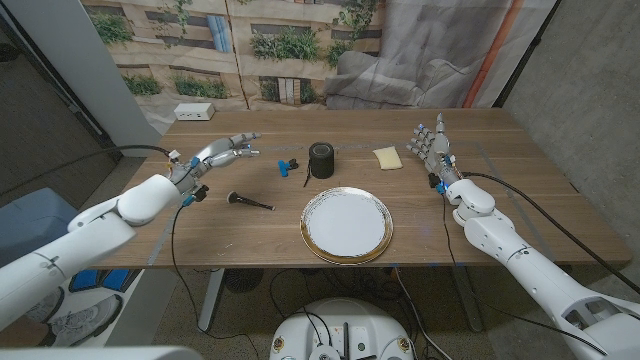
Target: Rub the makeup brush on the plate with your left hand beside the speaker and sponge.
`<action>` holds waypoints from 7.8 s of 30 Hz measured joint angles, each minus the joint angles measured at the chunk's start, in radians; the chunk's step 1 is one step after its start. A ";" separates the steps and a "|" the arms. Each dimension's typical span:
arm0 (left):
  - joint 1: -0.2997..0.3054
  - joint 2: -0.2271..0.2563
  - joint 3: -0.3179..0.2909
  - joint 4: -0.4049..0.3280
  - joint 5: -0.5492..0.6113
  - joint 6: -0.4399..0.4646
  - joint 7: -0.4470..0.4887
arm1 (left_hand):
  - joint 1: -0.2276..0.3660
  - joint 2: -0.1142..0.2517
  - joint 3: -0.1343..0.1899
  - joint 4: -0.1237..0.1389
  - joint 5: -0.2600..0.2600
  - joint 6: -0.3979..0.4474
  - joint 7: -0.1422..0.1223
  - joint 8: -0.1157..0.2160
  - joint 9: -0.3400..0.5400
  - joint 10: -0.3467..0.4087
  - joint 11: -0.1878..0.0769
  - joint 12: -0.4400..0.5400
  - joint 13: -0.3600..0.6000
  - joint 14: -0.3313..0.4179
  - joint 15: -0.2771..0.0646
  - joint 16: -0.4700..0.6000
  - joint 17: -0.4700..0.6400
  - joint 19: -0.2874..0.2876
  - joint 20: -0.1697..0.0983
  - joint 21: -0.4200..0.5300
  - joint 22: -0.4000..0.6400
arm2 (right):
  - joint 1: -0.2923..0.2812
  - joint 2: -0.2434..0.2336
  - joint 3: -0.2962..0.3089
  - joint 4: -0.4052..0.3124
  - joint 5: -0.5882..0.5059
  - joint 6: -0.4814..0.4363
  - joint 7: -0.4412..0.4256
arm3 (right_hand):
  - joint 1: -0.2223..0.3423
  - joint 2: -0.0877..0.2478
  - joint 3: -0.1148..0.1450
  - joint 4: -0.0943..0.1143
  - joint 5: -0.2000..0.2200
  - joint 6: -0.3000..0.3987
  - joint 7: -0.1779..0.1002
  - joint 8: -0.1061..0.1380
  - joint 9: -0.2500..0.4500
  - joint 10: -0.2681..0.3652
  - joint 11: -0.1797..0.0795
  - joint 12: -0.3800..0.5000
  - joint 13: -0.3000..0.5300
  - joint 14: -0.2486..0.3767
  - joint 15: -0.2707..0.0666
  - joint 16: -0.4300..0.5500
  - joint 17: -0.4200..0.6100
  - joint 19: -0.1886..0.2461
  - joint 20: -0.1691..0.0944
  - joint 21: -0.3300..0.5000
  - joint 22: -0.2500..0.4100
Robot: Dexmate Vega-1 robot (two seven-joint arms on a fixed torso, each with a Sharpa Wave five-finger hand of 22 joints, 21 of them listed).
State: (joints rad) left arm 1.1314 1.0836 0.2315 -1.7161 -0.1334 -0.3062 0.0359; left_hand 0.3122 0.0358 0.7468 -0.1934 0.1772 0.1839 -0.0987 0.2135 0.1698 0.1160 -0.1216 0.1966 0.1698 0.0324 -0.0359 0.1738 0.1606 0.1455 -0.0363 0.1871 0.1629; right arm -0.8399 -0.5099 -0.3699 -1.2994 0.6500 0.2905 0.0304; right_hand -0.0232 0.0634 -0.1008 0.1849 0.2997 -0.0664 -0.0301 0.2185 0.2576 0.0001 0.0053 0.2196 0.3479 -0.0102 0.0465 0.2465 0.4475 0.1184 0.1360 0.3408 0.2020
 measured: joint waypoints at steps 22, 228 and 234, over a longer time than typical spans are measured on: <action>0.036 0.120 -0.008 -0.066 0.332 -0.026 0.036 | 0.116 -0.045 0.000 0.000 0.001 -0.022 0.022 0.000 0.005 0.037 -0.009 0.000 0.005 0.046 0.000 0.000 0.000 0.061 0.000 0.000 0.000 | 0.000 0.000 0.000 0.000 0.000 0.000 0.000 | 0.000 0.000 0.000 0.000 0.000 0.000 0.000 0.000 0.000 0.000 0.000 0.000 0.003 0.000 0.000 0.000 0.000 0.000 0.000 0.000 0.000; -0.012 0.081 0.318 -0.173 1.069 0.498 0.169 | 0.674 -0.029 -0.315 0.014 -0.003 0.842 -0.026 0.055 0.003 1.036 -0.104 0.011 0.020 0.570 -0.019 0.030 0.007 0.158 -0.005 0.000 0.002 | -0.001 0.000 0.000 -0.001 0.000 0.000 0.000 | 0.000 0.000 0.000 0.000 0.000 0.000 0.000 0.000 0.000 0.000 0.000 0.000 0.001 0.000 0.000 0.000 0.000 0.000 0.000 0.000 0.000; -0.011 0.079 0.318 -0.174 1.069 0.500 0.170 | 0.679 -0.034 -0.319 0.018 -0.003 0.862 -0.025 0.055 0.003 1.025 -0.103 0.010 0.021 0.575 -0.021 0.030 0.007 0.158 -0.005 0.000 0.002 | -0.001 0.000 0.000 -0.001 0.000 0.000 0.000 | 0.000 0.000 0.000 0.000 0.000 0.000 0.000 0.000 0.000 0.000 0.000 0.000 0.000 0.000 0.000 0.000 0.000 0.000 0.000 0.000 0.000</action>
State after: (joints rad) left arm 1.1205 1.1626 0.5499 -1.8904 0.9360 0.1934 0.2057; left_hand 0.9909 0.0021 0.4280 -0.1757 0.1740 1.0458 -0.1235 0.2688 0.1724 1.1406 -0.2250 0.2069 0.1911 0.6077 -0.0572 0.2042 0.1674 0.3036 -0.0409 0.1871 0.1652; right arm -0.8405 -0.5102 -0.3698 -1.3000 0.6501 0.2903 0.0303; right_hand -0.0232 0.0634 -0.1008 0.1849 0.2992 -0.0664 -0.0301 0.2184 0.2576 0.0001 0.0053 0.2196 0.3478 -0.0102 0.0465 0.2465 0.4474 0.1184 0.1359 0.3408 0.2018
